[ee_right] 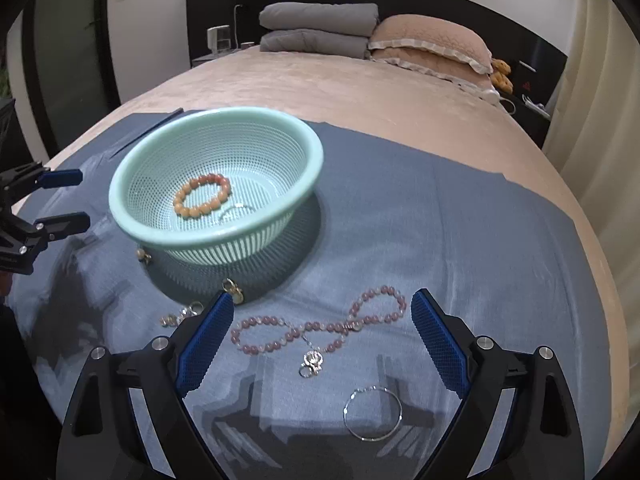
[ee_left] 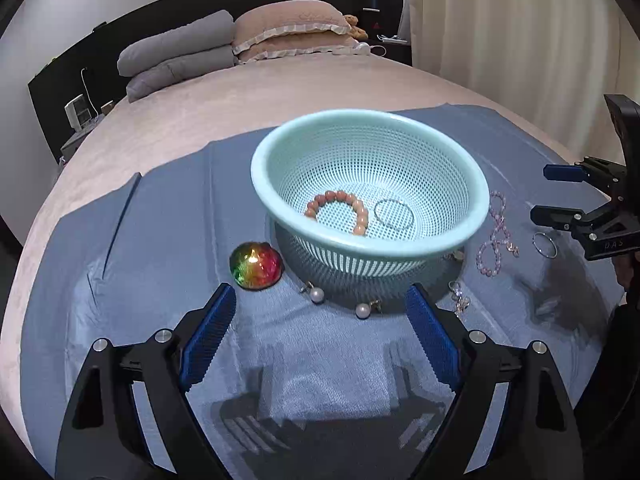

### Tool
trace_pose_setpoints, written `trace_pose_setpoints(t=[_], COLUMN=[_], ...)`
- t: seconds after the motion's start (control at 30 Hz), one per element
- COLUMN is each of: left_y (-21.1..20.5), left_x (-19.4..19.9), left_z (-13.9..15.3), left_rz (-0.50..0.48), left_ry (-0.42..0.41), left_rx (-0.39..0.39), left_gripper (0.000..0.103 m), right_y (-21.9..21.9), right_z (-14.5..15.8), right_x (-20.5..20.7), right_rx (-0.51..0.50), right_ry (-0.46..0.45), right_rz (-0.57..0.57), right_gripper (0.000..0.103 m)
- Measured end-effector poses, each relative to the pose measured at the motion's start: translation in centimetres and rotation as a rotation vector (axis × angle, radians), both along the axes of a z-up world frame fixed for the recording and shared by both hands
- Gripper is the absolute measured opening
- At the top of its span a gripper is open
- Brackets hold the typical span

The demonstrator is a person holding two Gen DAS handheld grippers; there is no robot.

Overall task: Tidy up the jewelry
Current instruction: 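Withdraw both grippers from the basket toward the remaining jewelry, then grasp a pearl drop earring with left gripper while right gripper grasps the second hoop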

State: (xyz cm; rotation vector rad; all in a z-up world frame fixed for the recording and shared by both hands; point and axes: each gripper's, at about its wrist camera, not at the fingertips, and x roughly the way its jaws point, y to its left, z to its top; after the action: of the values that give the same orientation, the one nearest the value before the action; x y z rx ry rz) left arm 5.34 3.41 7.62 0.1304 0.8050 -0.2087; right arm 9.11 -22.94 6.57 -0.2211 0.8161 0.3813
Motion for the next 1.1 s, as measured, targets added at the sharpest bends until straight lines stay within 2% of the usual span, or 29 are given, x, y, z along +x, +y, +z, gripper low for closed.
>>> trace_pose_setpoints(t=[0.17, 0.33, 0.53, 0.57, 0.97, 1.03, 1.1], left_y=[-0.6, -0.9, 0.3, 0.3, -1.7, -2.4, -3.2], left_x=[-0.5, 0.1, 2.2, 2.3, 2.2, 2.1, 2.0], left_z=[-3.2, -4.8, -5.4, -5.5, -6.6, -6.8, -6.9], left_rz=[-0.027, -0.035, 0.003, 0.006, -0.070, -0.088, -0.098], left_ry=[0.028, 0.046, 0.103, 0.099, 0.084, 0.077, 0.069], left_rx=[-0.019, -0.025, -0.196, -0.205, -0.203, -0.176, -0.143], left_gripper=[0.085, 0.085, 0.085, 0.085, 0.084, 0.084, 0.080], right_y=[-2.2, -4.0, -4.3, -4.2, -3.7, -3.7, -3.3], right_z=[-2.6, -4.5, -5.6, -5.7, -6.8, -6.8, -6.8], right_x=[-0.9, -1.3, -1.2, -1.2, -1.6, -1.7, -2.1], right_rx=[0.032, 0.058, 0.047, 0.042, 0.006, 0.024, 0.020], right_ry=[0.035, 0.048, 0.047, 0.044, 0.034, 0.043, 0.037], right_rz=[-0.065, -0.133, -0.174, -0.177, -0.183, -0.171, -0.157], right_gripper=[0.086, 0.086, 0.086, 0.086, 0.085, 0.078, 0.071])
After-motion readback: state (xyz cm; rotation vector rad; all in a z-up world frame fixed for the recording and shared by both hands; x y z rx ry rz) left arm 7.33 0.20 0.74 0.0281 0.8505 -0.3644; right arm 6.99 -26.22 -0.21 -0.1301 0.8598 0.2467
